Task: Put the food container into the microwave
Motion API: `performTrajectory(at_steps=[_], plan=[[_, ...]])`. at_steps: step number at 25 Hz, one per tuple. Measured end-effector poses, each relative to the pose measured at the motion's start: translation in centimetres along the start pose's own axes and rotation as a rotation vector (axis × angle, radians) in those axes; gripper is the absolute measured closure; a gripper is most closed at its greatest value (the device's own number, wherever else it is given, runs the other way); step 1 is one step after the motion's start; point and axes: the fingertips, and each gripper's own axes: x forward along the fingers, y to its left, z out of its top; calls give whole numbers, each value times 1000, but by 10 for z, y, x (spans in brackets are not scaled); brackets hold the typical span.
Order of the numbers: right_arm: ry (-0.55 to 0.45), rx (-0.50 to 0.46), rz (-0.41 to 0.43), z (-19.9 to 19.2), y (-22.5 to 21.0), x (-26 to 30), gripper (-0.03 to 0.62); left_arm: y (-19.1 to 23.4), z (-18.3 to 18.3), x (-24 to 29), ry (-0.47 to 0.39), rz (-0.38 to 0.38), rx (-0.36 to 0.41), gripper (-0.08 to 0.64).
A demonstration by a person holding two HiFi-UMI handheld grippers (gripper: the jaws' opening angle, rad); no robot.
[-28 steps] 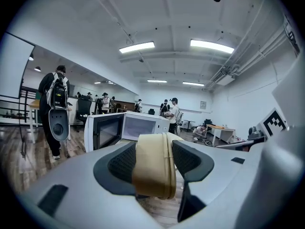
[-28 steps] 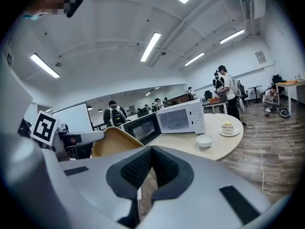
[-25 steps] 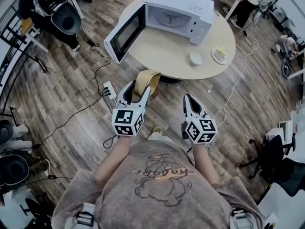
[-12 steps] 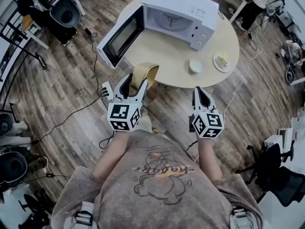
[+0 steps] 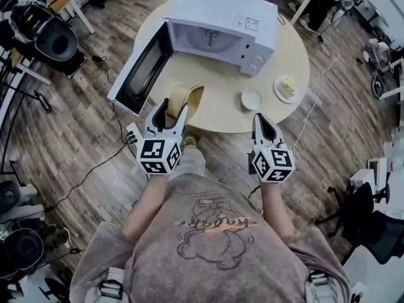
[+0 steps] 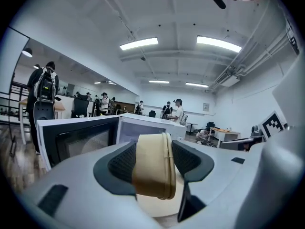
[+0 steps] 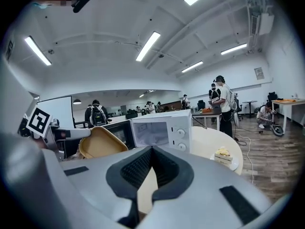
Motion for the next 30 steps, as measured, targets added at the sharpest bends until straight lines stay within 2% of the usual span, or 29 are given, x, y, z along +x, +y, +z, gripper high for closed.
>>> performTrajectory(at_steps=[9, 19, 24, 30], plan=[[6, 15, -1, 27, -5, 71, 603, 27, 27, 76, 15, -58, -5, 304], [14, 38, -20, 45, -3, 137, 603, 53, 43, 137, 39, -124, -18, 304], [8, 59, -36, 48, -4, 157, 601, 56, 46, 160, 51, -166, -7, 304], [12, 68, -42, 50, -11, 164, 601, 57, 47, 172, 58, -174, -10, 304]])
